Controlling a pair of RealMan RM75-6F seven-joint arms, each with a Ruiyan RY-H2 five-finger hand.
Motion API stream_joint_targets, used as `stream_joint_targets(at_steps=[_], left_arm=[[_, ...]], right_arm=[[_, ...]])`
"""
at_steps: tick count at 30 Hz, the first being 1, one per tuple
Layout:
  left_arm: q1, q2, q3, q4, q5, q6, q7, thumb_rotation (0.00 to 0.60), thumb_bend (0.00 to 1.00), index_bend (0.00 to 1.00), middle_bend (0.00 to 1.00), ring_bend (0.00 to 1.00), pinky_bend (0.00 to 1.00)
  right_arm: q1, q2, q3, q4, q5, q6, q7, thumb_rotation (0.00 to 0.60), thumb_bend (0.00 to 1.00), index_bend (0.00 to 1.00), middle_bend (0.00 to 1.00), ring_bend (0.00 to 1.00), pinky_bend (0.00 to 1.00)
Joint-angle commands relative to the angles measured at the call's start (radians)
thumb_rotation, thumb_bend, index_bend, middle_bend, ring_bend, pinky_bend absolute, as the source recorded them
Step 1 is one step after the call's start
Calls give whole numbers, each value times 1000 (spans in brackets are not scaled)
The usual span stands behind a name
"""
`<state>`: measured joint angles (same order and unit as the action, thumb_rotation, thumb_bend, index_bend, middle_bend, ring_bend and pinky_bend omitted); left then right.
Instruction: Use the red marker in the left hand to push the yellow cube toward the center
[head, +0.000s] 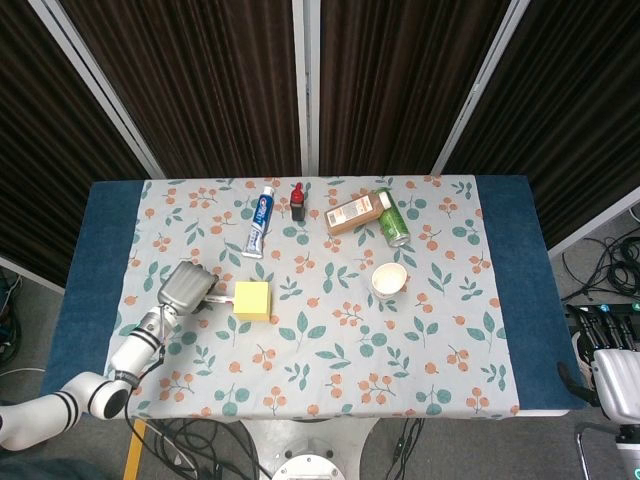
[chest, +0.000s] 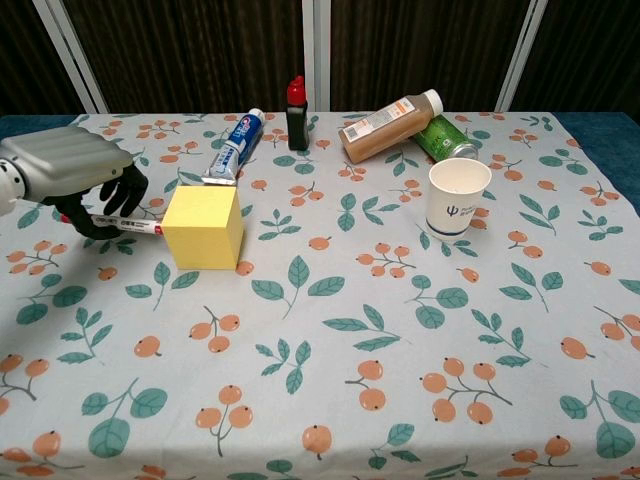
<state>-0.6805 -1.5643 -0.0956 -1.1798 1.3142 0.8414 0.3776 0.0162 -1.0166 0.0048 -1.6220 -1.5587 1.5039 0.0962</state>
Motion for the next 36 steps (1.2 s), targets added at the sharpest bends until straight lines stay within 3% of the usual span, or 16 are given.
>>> stream_joint_targets(at_steps=[1,14,25,36], left_arm=[[-13,-7,-4,-10,-10,-8,16,600,449,734,730,523,560],[-82,-50,-40,-43,-73,-33,86,600,449,735,730,523,561],[-135,-89,-41,-44,-140,-58,183,600,449,735,730,524,561],[-105,-8,-6,-143,-186,8,256,600,450,734,730,523,561]], right_arm=[[-1,0,0,1,0,1,2,600,268,35,122,0,0],[-7,-3,-1,18,0,5,18,600,272,35,122,0,0],[-10,-4,0,31,5,5,35,600,270,35,122,0,0],[1,-12,2,45,-10,0,48,600,268,36,122,0,0]])
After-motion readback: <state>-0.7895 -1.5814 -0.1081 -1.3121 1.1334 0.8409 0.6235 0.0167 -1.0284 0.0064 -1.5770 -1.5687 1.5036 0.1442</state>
